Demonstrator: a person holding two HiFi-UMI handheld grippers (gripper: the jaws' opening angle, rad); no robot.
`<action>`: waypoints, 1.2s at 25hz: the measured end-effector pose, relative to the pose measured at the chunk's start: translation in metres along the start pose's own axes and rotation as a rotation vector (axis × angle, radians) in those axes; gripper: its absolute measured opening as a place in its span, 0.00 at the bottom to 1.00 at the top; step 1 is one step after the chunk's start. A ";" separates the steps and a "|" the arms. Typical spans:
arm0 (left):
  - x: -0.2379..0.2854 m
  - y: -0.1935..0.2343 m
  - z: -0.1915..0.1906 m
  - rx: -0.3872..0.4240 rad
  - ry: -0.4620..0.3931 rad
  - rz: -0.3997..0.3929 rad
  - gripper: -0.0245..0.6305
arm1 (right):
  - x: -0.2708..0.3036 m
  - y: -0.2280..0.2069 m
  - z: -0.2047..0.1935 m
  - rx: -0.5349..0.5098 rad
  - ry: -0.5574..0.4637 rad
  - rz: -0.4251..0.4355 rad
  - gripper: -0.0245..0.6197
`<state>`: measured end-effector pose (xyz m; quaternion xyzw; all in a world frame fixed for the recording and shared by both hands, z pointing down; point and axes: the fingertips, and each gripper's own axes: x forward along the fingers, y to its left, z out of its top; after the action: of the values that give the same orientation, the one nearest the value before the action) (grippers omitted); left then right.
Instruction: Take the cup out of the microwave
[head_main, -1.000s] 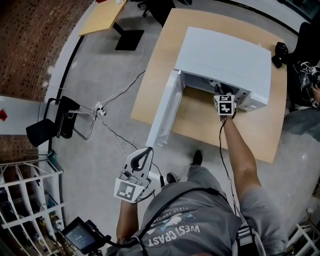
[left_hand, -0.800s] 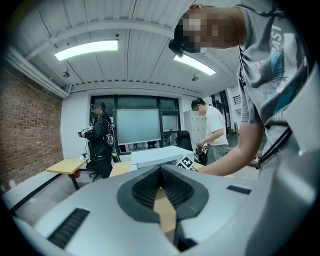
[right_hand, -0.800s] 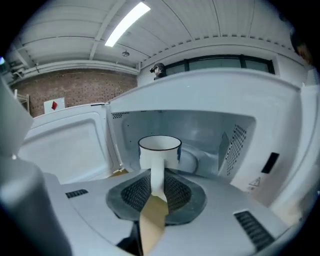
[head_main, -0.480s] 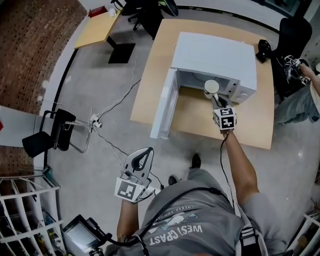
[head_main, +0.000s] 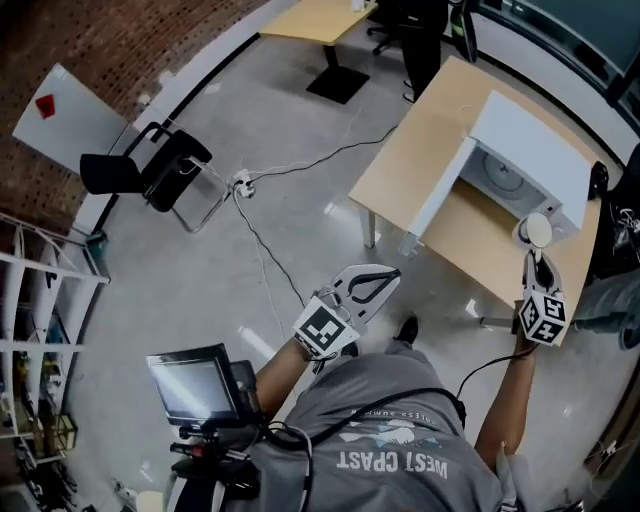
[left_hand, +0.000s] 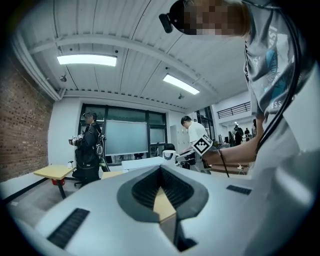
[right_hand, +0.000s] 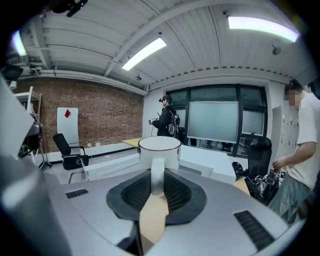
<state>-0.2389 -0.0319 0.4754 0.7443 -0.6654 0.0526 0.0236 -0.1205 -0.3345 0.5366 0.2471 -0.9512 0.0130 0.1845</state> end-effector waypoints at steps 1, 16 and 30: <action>-0.007 -0.004 0.002 0.002 -0.022 -0.017 0.10 | -0.018 0.010 0.005 -0.005 -0.013 -0.005 0.15; -0.044 -0.054 0.025 0.093 -0.146 -0.300 0.10 | -0.223 0.081 0.039 0.048 -0.137 -0.122 0.15; 0.028 -0.129 0.011 0.029 -0.117 -0.461 0.10 | -0.306 -0.015 -0.045 0.186 -0.087 -0.336 0.15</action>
<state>-0.1075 -0.0460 0.4723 0.8785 -0.4774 0.0122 -0.0145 0.1500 -0.2003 0.4676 0.4186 -0.8984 0.0592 0.1192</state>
